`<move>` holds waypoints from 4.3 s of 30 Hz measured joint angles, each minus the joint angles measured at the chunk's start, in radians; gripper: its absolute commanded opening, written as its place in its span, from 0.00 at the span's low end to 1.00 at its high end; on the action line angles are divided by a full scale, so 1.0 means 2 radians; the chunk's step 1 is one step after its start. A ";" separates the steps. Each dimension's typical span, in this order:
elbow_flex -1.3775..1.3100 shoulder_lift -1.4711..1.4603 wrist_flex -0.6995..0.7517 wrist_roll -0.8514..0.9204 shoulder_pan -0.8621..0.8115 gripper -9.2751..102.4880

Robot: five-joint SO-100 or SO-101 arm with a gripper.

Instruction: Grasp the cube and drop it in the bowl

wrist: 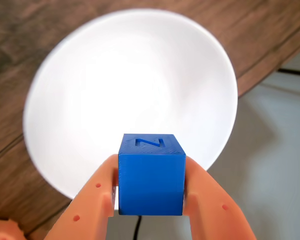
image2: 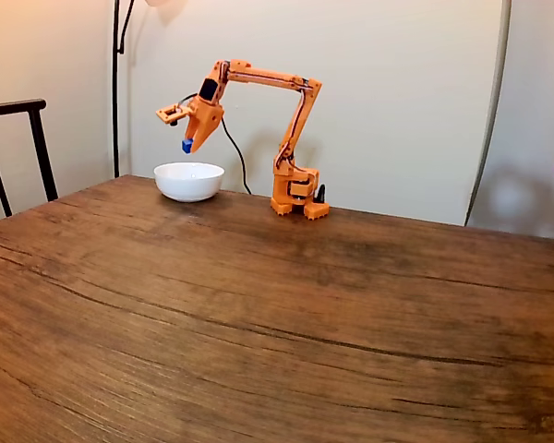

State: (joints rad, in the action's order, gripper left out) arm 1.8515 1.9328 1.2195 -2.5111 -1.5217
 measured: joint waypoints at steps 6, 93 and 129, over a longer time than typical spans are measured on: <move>0.036 0.000 -0.035 0.000 -0.004 0.22; 0.311 0.693 0.198 0.341 0.742 0.08; 0.632 0.691 -0.042 0.384 0.736 0.08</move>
State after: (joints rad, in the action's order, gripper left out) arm 3.1155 3.3149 1.1351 -1.7426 -0.0491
